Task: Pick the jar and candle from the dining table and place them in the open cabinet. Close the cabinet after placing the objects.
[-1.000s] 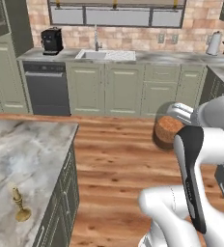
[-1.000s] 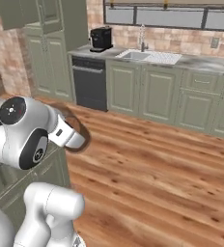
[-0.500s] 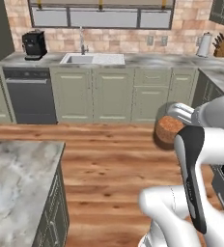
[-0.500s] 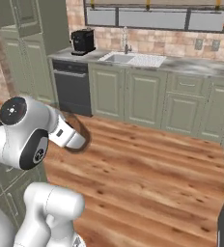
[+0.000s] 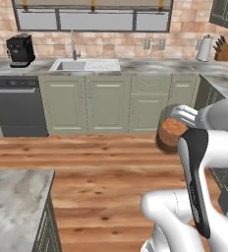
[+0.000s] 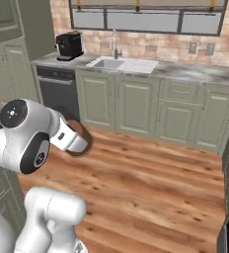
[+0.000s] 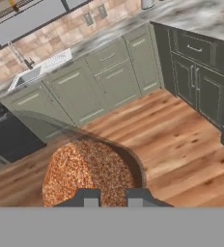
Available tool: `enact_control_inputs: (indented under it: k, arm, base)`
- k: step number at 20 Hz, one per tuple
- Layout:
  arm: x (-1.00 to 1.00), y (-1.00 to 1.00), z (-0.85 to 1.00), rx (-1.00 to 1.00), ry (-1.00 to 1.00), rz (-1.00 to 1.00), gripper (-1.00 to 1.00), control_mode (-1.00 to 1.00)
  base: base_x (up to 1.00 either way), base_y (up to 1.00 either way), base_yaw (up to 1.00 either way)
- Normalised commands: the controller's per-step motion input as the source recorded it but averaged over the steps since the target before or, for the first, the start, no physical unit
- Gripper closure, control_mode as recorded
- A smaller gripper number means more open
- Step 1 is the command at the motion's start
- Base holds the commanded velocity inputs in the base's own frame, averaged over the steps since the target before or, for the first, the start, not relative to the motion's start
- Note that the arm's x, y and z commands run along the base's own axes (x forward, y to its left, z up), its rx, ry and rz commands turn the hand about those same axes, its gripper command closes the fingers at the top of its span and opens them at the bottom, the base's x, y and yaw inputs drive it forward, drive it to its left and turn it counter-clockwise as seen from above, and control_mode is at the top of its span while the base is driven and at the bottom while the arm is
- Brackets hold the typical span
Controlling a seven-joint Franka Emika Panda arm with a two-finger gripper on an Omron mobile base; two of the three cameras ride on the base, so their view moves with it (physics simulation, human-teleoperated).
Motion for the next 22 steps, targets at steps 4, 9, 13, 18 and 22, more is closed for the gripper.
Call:
enact_control_inputs:
  k: [4,9,13,18,22]
  arm:
    - [0.0,0.0,0.0,0.0,0.0,0.0,1.0,1.0]
    - [0.0,0.0,0.0,0.0,0.0,0.0,1.0,1.0]
    - [0.0,0.0,0.0,0.0,0.0,0.0,1.0,1.0]
    - [0.0,0.0,0.0,0.0,0.0,0.0,1.0,1.0]
    - [0.0,0.0,0.0,0.0,0.0,0.0,1.0,1.0]
  base:
    - [0.71,0.0,-0.03]
    - [0.73,0.0,0.0]
    - [0.69,0.0,0.03]
    - [0.56,0.0,0.11]
    - [0.48,0.0,0.18]
